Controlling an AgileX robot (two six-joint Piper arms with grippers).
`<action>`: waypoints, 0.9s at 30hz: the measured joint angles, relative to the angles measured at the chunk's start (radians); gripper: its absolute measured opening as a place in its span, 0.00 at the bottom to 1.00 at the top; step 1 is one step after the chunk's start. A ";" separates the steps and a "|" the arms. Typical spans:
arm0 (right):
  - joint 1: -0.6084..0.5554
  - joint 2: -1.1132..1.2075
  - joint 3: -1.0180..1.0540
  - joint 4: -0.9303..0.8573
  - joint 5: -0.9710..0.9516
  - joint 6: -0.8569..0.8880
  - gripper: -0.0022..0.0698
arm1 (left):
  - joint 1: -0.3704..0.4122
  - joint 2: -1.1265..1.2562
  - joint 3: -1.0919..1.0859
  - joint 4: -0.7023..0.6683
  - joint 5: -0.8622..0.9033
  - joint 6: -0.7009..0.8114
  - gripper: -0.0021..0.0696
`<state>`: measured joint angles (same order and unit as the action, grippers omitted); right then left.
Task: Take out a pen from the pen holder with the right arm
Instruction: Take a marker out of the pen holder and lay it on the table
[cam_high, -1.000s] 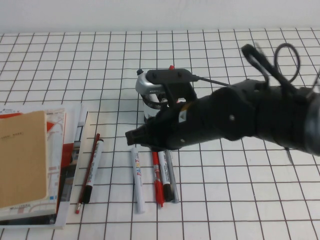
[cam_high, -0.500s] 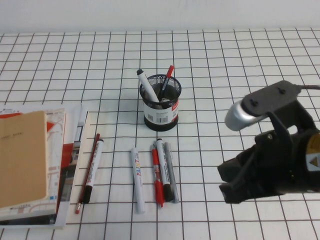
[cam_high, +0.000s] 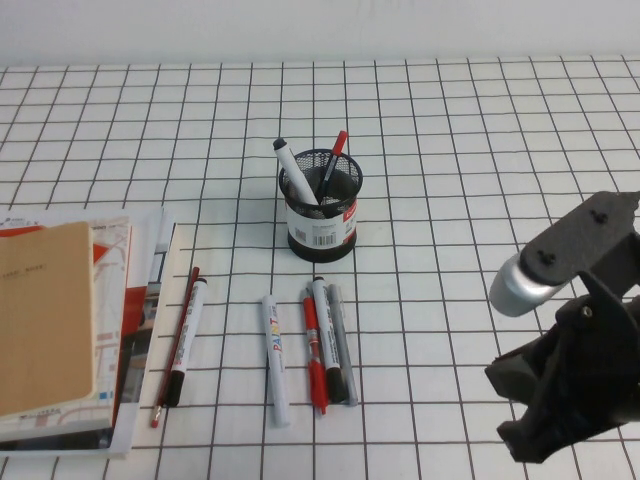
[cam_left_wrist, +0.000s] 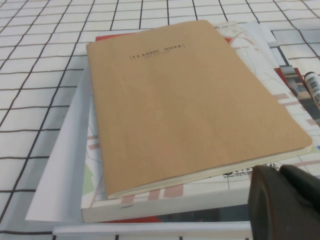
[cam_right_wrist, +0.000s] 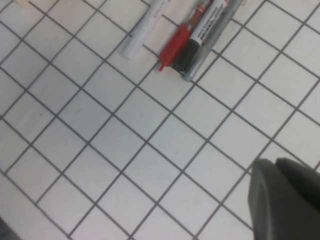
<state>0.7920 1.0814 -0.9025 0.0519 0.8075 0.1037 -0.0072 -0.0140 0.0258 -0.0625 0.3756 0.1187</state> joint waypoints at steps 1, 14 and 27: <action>-0.005 -0.005 0.017 -0.018 -0.015 -0.002 0.01 | 0.000 0.000 0.000 0.000 0.000 0.000 0.02; -0.512 -0.489 0.569 -0.004 -0.512 -0.022 0.01 | 0.000 0.000 0.000 0.000 0.000 0.000 0.02; -0.700 -1.026 0.927 0.002 -0.655 -0.027 0.01 | 0.000 0.000 0.000 0.000 0.000 0.000 0.02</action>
<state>0.0922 0.0557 0.0246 0.0538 0.1525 0.0767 -0.0072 -0.0140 0.0258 -0.0625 0.3756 0.1187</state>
